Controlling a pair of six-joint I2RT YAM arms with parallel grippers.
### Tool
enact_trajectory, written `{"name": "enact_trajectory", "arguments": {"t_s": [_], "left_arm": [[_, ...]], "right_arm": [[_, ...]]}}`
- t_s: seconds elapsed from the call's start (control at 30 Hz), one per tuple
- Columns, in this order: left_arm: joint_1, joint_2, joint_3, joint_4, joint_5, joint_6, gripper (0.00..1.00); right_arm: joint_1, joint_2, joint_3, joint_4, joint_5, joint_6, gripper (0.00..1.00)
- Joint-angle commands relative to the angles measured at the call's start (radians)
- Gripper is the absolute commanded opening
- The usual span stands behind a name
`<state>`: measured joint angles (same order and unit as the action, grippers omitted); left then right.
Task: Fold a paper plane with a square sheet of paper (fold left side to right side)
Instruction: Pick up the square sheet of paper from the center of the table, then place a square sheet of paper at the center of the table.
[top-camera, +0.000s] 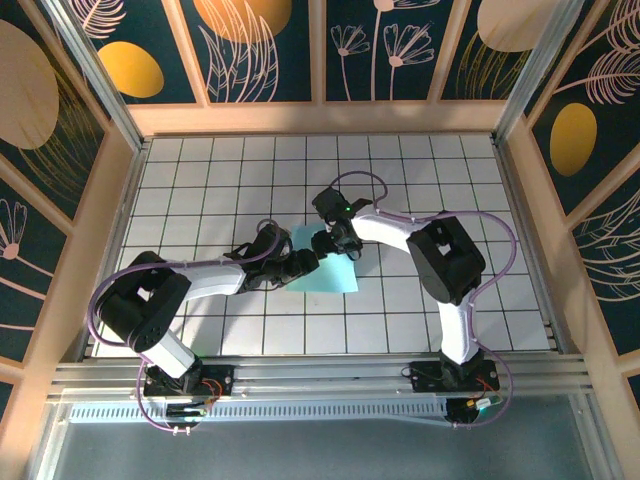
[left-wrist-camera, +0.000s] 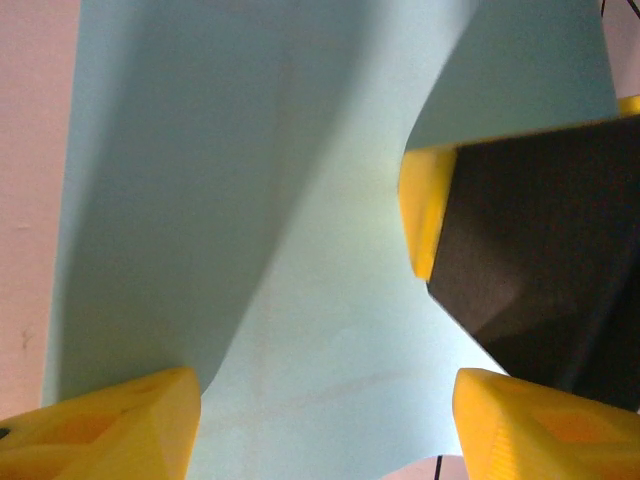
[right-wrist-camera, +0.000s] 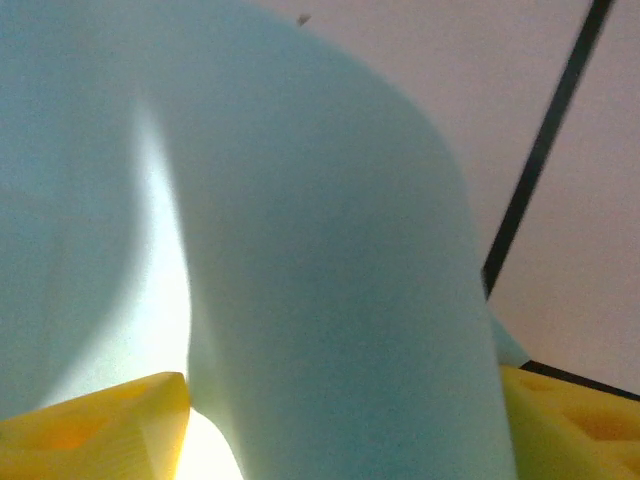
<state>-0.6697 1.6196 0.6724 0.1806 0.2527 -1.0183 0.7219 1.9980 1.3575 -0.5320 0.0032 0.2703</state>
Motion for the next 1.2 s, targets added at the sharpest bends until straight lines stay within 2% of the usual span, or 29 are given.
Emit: {"name": "enact_trajectory", "arguments": {"t_s": [0.0,0.2,0.27,0.47,0.6,0.73,0.9,1.17], "left_arm": [[-0.007,0.025,-0.008,-0.013,0.013,-0.022,0.68],[-0.005,-0.013,-0.01,-0.012,-0.005,-0.019,0.71],[0.004,-0.042,-0.01,-0.01,-0.001,-0.013,0.73],[0.121,-0.184,-0.067,0.034,0.076,0.015,0.79],[0.234,-0.304,-0.131,0.104,0.171,0.072,0.82],[0.302,-0.441,-0.195,0.277,0.29,0.155,0.86],[0.317,-0.524,-0.197,0.438,0.405,0.235,0.92],[0.317,-0.471,-0.079,0.558,0.58,0.317,0.92]], "right_arm": [[0.007,-0.031,0.034,-0.072,-0.048,0.021,0.66],[-0.001,-0.041,0.048,-0.076,-0.072,0.012,0.47],[-0.015,-0.055,0.039,-0.063,-0.115,0.007,0.39],[-0.089,-0.147,-0.046,0.032,-0.317,0.013,0.26],[-0.161,-0.241,-0.118,0.123,-0.476,0.017,0.25],[-0.257,-0.36,-0.186,0.209,-0.641,0.017,0.24],[-0.318,-0.49,-0.211,0.255,-0.829,-0.024,0.24],[-0.315,-0.61,-0.155,0.236,-1.09,-0.072,0.23]]}}
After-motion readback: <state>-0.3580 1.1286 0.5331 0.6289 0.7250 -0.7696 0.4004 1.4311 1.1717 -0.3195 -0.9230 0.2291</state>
